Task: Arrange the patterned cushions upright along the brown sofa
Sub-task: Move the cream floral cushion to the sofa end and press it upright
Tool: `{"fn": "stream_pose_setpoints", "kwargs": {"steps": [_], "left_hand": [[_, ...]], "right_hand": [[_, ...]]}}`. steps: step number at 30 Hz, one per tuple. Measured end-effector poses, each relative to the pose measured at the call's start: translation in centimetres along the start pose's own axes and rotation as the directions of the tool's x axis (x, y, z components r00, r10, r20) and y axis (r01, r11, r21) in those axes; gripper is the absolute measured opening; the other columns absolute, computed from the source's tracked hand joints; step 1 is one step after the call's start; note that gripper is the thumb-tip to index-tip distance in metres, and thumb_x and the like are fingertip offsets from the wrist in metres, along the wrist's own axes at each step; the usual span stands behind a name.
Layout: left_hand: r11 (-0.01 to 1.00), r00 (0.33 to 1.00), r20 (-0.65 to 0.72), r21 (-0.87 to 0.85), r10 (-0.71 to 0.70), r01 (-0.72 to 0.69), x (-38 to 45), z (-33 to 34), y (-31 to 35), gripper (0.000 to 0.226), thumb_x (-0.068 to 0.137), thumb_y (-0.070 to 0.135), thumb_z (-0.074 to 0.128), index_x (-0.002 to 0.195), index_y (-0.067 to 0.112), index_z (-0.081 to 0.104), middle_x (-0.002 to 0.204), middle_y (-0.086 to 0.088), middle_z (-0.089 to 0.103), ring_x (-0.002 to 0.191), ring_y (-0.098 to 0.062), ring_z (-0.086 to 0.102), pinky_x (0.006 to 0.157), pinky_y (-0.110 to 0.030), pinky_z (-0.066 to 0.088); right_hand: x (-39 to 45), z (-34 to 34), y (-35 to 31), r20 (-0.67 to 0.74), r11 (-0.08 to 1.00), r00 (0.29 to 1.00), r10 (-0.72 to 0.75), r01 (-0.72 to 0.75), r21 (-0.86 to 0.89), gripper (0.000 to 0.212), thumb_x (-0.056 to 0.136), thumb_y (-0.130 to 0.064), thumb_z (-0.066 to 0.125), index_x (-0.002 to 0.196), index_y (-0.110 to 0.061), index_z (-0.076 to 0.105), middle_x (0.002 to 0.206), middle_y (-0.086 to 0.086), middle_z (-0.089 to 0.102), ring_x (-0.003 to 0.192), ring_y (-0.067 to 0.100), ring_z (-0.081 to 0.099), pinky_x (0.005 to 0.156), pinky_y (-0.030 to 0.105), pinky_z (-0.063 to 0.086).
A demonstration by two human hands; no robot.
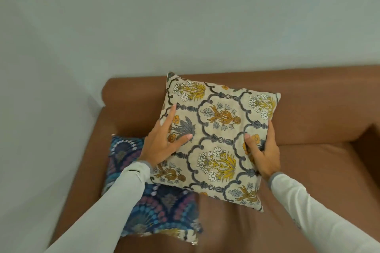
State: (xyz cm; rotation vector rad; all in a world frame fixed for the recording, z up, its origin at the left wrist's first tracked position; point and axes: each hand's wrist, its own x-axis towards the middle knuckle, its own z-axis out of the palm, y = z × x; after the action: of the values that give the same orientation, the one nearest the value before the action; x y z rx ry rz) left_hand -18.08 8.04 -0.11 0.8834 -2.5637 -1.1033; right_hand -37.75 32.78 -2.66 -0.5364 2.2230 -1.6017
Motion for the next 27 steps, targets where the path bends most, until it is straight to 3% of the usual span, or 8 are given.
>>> {"fn": "stream_pose_setpoints", "kwargs": {"steps": [2, 5, 8, 12, 15, 20, 25, 27], "left_hand": [[0.998, 0.998, 0.051, 0.043, 0.031, -0.034, 1.8, 4.3, 4.6, 0.109, 0.081, 0.085, 0.065, 0.164, 0.062, -0.002, 0.147, -0.01, 0.056, 0.132, -0.032, 0.059, 0.096, -0.039, 0.05], [0.993, 0.988, 0.123, 0.062, 0.088, -0.096, 4.5, 12.2, 11.9, 0.116, 0.076, 0.085, 0.069, 0.159, 0.069, -0.011, 0.137, -0.011, 0.054, 0.124, -0.036, 0.062, 0.097, -0.046, 0.054], [0.988, 0.972, 0.196, 0.064, 0.128, -0.143, 6.8, 21.7, 18.8, 0.123, 0.073, 0.086, 0.071, 0.157, 0.069, -0.016, 0.136, -0.013, 0.051, 0.121, -0.04, 0.062, 0.093, -0.043, 0.051], [0.982, 0.936, 0.304, 0.012, 0.177, -0.19, 9.4, 34.7, 26.6, 0.126, 0.073, 0.081, 0.076, 0.153, 0.072, -0.021, 0.155, -0.012, 0.043, 0.145, -0.038, 0.048, 0.107, -0.054, 0.047], [0.975, 0.903, 0.374, -0.023, 0.212, -0.219, 11.2, 43.5, 30.6, 0.128, 0.073, 0.079, 0.077, 0.155, 0.069, -0.021, 0.172, -0.011, 0.032, 0.159, -0.037, 0.031, 0.117, -0.06, 0.039], [0.954, 0.845, 0.455, -0.031, 0.28, -0.299, 14.4, 53.8, 33.1, 0.13, 0.072, 0.082, 0.077, 0.161, 0.063, -0.016, 0.172, -0.015, 0.033, 0.155, -0.039, 0.039, 0.118, -0.057, 0.041], [0.963, 0.858, 0.454, 0.004, 0.24, -0.271, 17.6, 57.3, 31.4, 0.127, 0.075, 0.069, 0.082, 0.16, 0.065, -0.013, 0.166, -0.02, 0.033, 0.154, -0.044, 0.034, 0.12, -0.058, 0.036], [0.961, 0.855, 0.462, 0.023, 0.235, -0.277, 18.8, 58.5, 30.4, 0.127, 0.075, 0.066, 0.084, 0.16, 0.064, -0.011, 0.161, -0.022, 0.034, 0.151, -0.046, 0.037, 0.118, -0.056, 0.038]], "right_hand": [[1.0, -6.3, 1.4, -0.04, 0.999, 0.999, 0.008, -0.009, -0.038, 0.106, 0.084, -0.065, 0.077, 0.168, -0.043, 0.016, 0.137, -0.016, 0.068, 0.127, 0.017, 0.066, 0.117, 0.051, 0.049], [2.4, -16.1, 4.0, -0.112, 0.996, 0.994, 0.017, -0.026, -0.082, 0.118, 0.073, -0.073, 0.077, 0.166, -0.049, 0.009, 0.147, -0.01, 0.065, 0.133, 0.021, 0.064, 0.117, 0.053, 0.048], [3.6, -25.9, 7.6, -0.205, 0.995, 0.979, 0.015, -0.034, -0.089, 0.12, 0.073, -0.064, 0.086, 0.165, -0.051, 0.009, 0.155, -0.013, 0.058, 0.138, 0.018, 0.061, 0.119, 0.054, 0.047], [4.6, -37.6, 14.2, -0.334, 0.991, 0.941, 0.062, -0.098, -0.093, 0.12, 0.076, -0.048, 0.094, 0.165, -0.049, 0.013, 0.154, -0.016, 0.057, 0.137, 0.011, 0.061, 0.119, 0.051, 0.048], [5.5, -43.9, 19.6, -0.424, 0.983, 0.902, 0.085, -0.145, -0.112, 0.123, 0.076, -0.051, 0.092, 0.167, -0.048, 0.009, 0.163, -0.013, 0.048, 0.147, 0.011, 0.052, 0.124, 0.049, 0.042], [6.7, -48.6, 28.6, -0.493, 0.975, 0.862, 0.116, -0.192, -0.107, 0.128, 0.076, -0.06, 0.09, 0.169, -0.037, 0.006, 0.168, -0.009, 0.041, 0.153, 0.014, 0.044, 0.126, 0.05, 0.039], [9.8, -48.2, 34.1, -0.479, 0.969, 0.869, 0.123, -0.21, -0.132, 0.132, 0.075, -0.057, 0.092, 0.171, -0.028, 0.005, 0.168, -0.005, 0.039, 0.155, 0.015, 0.041, 0.127, 0.049, 0.038], [11.1, -47.5, 36.0, -0.472, 0.959, 0.871, 0.136, -0.235, -0.157, 0.134, 0.075, -0.057, 0.092, 0.171, -0.026, 0.004, 0.166, -0.004, 0.038, 0.151, 0.004, 0.038, 0.129, 0.044, 0.034]]}}
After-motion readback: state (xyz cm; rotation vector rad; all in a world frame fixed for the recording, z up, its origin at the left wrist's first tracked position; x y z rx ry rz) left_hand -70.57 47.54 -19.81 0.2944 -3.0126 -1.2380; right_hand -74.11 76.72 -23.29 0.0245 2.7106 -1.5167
